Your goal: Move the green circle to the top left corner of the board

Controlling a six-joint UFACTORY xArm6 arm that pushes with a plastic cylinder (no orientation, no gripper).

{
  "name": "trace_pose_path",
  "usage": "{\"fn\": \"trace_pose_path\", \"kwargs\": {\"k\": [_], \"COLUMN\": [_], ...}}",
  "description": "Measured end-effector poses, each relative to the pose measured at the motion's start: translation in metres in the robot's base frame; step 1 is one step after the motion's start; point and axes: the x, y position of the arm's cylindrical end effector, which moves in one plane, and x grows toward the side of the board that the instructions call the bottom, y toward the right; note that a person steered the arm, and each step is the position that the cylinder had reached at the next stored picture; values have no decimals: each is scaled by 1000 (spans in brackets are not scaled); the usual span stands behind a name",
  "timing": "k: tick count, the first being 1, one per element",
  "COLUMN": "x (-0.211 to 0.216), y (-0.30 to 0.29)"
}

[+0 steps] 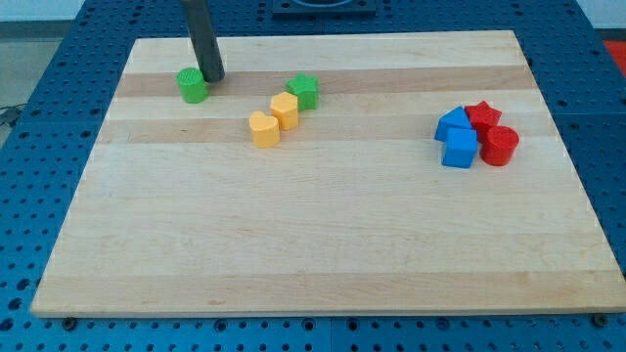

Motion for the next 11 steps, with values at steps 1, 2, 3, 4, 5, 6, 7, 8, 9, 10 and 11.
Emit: {"fn": "trace_pose_path", "kwargs": {"k": [1, 2, 3, 4, 5, 6, 7, 8, 9, 10, 11], "x": [17, 29, 30, 30, 37, 41, 48, 49, 49, 43, 33], "y": [35, 47, 45, 31, 21, 18, 16, 8, -3, -15, -23]}}
